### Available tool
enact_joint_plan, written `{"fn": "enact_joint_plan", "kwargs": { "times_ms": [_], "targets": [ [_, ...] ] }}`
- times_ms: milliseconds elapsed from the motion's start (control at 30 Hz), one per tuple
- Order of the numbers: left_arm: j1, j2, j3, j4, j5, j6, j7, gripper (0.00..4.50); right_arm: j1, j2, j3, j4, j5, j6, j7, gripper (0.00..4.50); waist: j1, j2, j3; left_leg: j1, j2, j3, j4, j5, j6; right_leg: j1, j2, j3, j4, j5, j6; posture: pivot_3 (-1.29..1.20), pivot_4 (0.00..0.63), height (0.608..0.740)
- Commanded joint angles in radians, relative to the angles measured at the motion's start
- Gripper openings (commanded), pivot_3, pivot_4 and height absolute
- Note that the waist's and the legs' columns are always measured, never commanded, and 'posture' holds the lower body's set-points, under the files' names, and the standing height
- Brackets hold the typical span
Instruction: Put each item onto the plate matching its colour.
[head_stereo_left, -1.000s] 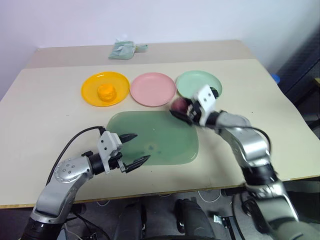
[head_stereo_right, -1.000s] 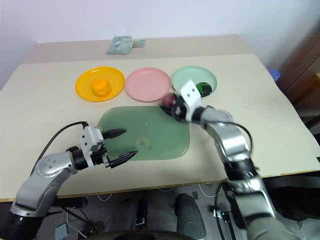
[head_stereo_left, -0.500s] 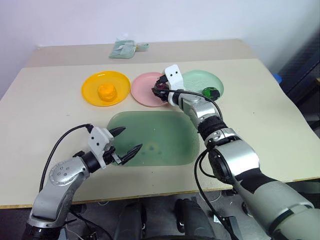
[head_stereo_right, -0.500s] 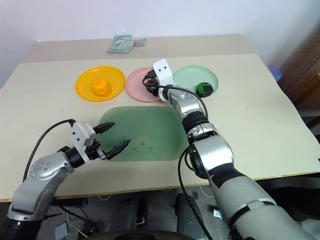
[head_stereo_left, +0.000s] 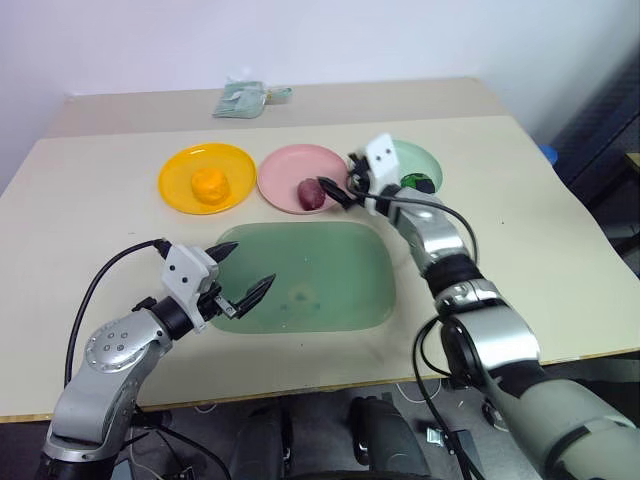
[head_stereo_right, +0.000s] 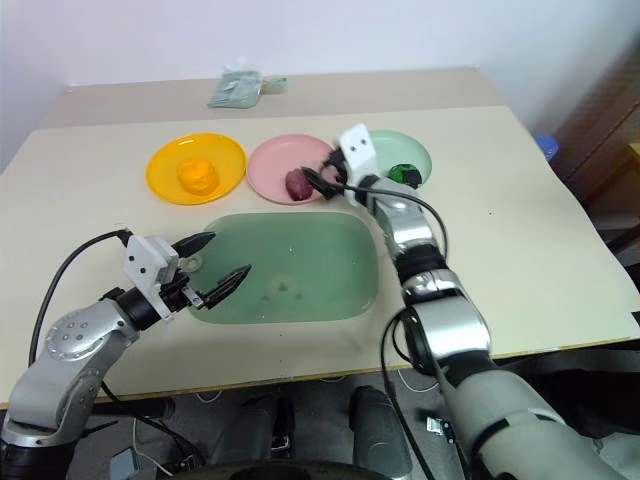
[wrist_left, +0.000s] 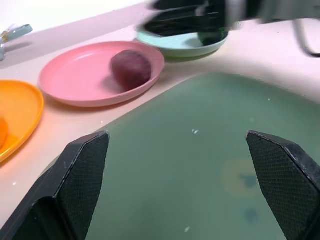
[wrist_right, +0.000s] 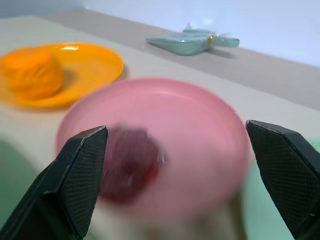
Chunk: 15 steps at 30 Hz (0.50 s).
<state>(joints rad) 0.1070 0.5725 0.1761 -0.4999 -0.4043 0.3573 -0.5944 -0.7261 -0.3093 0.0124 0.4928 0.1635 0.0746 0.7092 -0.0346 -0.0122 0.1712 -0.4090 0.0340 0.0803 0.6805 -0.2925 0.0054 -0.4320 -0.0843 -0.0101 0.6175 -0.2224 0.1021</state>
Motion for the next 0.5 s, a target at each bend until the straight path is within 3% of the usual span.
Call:
{"fn": "enact_joint_plan", "kwargs": {
  "times_ms": [33, 233, 500],
  "targets": [
    [0.025, 0.021, 0.086, 0.021, -0.004, -0.053, -0.024, 4.50, 0.151, -0.133, -0.046, -0.385, 0.124, 0.159, 0.122, 4.48, 0.000, 0.001, 0.001, 0.000, 0.000, 0.000, 0.000, 0.000, 0.000, 0.000, 0.000, 0.000, 0.000, 0.000, 0.000, 0.00, 0.150, 0.740],
    [0.080, 0.041, 0.174, 0.088, -0.001, -0.104, -0.061, 4.50, 0.414, -0.344, -0.180, -0.629, 0.259, 0.336, 0.198, 4.48, -0.007, 0.000, 0.000, 0.003, 0.000, 0.001, 0.000, 0.000, 0.000, 0.001, 0.001, 0.000, 0.001, -0.002, -0.004, 0.00, 0.150, 0.740],
    [0.105, 0.039, 0.215, 0.143, 0.002, -0.156, -0.083, 4.50, 0.528, -0.404, -0.253, -0.674, 0.311, 0.388, 0.201, 4.48, 0.000, 0.000, 0.000, 0.002, 0.000, 0.001, 0.001, 0.000, 0.000, 0.001, 0.001, 0.001, -0.001, -0.002, -0.004, 0.00, 0.150, 0.740]
  ]
}}
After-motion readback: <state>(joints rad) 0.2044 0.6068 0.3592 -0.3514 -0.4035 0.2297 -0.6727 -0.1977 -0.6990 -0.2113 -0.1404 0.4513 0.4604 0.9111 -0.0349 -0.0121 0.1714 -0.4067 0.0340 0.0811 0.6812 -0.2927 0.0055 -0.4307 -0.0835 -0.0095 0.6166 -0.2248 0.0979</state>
